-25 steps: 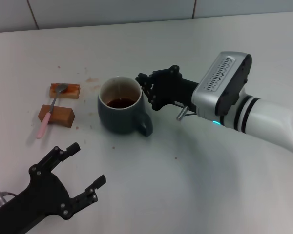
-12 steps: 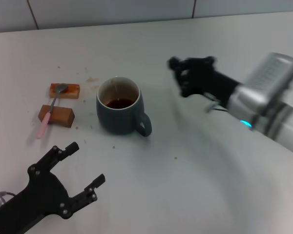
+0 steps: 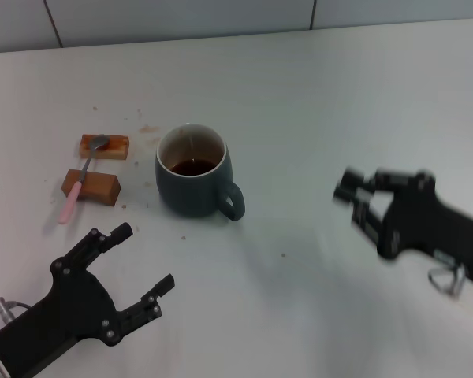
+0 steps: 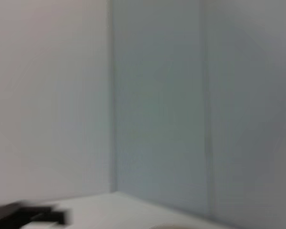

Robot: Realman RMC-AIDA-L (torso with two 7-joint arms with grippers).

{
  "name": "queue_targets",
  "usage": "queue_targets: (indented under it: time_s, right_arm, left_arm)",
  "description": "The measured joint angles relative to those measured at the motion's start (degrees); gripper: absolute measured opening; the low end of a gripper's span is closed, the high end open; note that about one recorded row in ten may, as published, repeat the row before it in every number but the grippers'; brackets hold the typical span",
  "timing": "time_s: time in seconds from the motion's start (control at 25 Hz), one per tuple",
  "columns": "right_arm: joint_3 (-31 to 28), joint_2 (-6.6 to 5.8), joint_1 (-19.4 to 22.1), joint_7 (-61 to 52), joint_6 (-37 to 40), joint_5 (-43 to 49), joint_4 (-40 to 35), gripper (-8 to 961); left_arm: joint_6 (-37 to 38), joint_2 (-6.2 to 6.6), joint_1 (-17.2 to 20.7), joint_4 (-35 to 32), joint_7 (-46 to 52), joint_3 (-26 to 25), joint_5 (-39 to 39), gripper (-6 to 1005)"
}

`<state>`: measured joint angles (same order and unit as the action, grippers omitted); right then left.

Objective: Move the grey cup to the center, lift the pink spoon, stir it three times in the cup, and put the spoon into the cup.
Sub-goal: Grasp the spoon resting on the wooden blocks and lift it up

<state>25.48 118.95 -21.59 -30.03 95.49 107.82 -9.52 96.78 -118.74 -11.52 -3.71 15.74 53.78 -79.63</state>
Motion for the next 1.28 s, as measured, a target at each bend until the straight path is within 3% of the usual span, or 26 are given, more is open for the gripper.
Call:
queue_targets:
  time_s: [0.08,0.2,0.6,0.8,1.28]
  right_arm:
    - [2.4,-0.01,0.7,-0.7,0.4,0.0,-0.9,69]
    - [9.5,-0.03,2.6,-2.2,0.1,0.0,-3.2,183]
    - [11.2,-0.04,4.8,-1.8,-1.6,4.0,-4.4,479]
    - [11.2,-0.03,4.7,-1.7,-1.7,4.5,-4.4,688]
    - [11.3,0.06,4.0,-1.6,-1.7,4.5,-4.5,716]
  left_arm:
    - [0.0,0.0,-0.1,0.0,0.0,0.0,0.0,843]
    - [0.0,0.0,-0.4,0.4,0.1,0.0,0.0,843]
    - [-0.3,0.0,-0.7,1.9,-0.2,0.0,0.0,843]
    - [-0.6,-0.07,-0.7,2.3,-0.4,0.0,0.0,843]
    - [-0.8,-0.09,-0.5,2.4,-0.4,-0.6,0.0,843]
